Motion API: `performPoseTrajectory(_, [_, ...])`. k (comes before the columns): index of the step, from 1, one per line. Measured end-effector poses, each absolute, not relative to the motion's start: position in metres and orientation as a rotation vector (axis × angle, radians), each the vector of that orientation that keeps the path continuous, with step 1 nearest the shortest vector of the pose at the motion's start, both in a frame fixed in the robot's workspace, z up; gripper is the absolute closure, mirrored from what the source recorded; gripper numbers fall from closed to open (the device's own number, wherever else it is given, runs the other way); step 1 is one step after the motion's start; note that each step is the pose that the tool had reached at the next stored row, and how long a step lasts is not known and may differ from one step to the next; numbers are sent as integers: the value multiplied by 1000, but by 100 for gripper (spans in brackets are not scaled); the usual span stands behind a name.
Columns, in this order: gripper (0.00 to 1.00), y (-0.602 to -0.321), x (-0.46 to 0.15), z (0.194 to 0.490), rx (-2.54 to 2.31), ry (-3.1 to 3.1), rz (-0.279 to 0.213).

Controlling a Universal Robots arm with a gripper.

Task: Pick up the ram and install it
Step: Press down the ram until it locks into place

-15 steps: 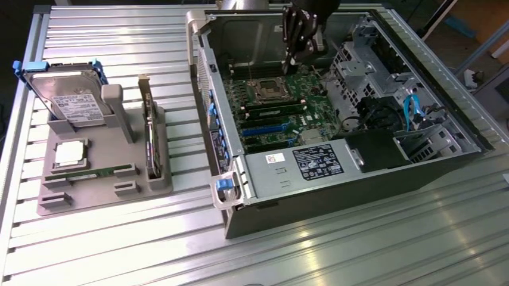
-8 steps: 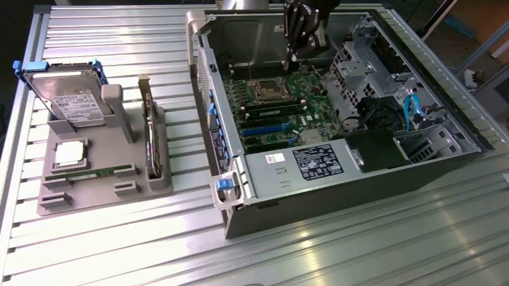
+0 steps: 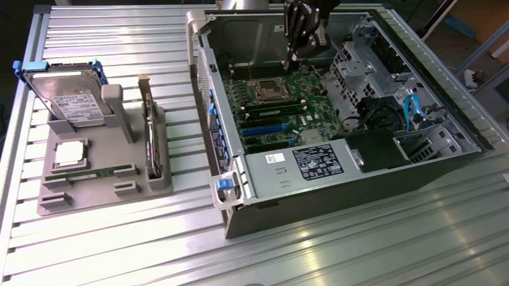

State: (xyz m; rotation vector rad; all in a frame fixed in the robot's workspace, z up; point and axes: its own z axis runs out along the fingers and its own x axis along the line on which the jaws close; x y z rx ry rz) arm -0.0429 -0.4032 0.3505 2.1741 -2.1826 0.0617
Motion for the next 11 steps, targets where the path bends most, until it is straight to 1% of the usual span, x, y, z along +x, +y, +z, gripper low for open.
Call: performPoseTrajectory(11, [89,-403,-43,351,2174,-2183,62])
